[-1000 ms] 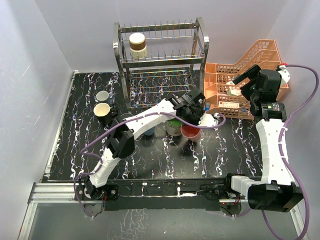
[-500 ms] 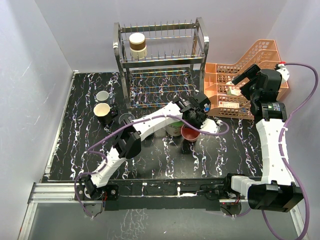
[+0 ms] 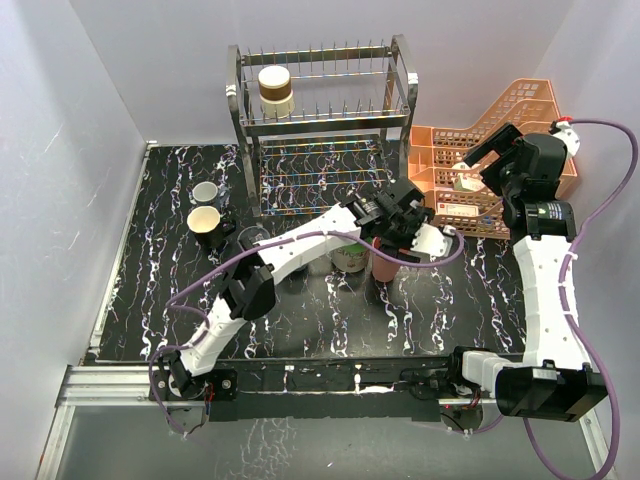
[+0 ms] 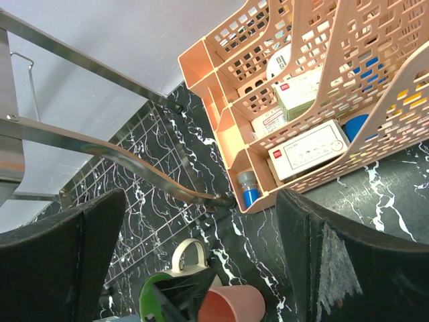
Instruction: Unload the cups from the dish rack
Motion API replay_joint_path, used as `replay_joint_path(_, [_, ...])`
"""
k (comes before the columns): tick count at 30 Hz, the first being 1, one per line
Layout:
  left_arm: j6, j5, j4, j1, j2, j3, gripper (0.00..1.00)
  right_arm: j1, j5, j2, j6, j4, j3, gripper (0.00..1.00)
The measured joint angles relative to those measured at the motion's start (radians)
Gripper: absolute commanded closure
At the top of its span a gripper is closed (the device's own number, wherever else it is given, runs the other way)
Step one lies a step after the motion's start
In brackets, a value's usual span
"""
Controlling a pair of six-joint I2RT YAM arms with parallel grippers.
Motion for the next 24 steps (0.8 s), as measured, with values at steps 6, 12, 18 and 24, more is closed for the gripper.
replay_joint_path(6, [-0.032, -0.021, 0.055, 0.000, -0.087, -0.004, 0.20, 0.000, -0.002, 0.001, -0.017, 0.003, 0.030, 0.02])
replay_joint_path(12, [-0.109, -0.021, 0.039, 0.012, -0.251, -0.069, 0.15, 0.001, -0.038, 0.008, -0.048, 0.014, 0.057, 0.02])
replay_joint_path(18, [-0.286, 0.044, 0.042, 0.158, -0.535, -0.271, 0.11, 0.154, -0.009, 0.085, -0.087, 0.035, 0.197, 0.02])
replay_joint_path(24, [-0.428, 0.085, 0.043, 0.447, -0.803, -0.442, 0.12, 0.480, 0.077, 0.285, -0.167, 0.084, 0.474, 0.02])
